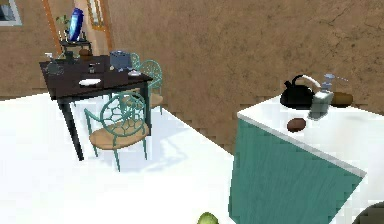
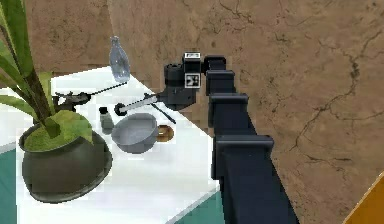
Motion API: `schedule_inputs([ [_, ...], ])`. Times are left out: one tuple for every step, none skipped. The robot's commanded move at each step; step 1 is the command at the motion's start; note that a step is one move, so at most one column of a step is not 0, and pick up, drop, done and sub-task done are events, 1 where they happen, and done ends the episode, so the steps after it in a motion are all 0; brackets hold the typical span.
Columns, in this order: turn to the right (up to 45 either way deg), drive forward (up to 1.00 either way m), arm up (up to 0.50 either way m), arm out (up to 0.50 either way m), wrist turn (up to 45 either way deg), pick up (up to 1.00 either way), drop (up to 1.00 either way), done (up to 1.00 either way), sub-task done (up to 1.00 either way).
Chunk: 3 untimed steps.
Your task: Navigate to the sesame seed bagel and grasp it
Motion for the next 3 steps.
schedule_inputs([
  [0.0, 0.00, 0.00, 0.00, 21.0, 0.00, 0.00, 0.00, 0.00],
  [0.0, 0.00, -0.16, 0.00, 0.0, 0.00, 0.00, 0.00, 0.00],
  [0.0, 0.00, 0.00, 0.00, 0.0, 1.00, 0.00, 0.00, 0.00],
])
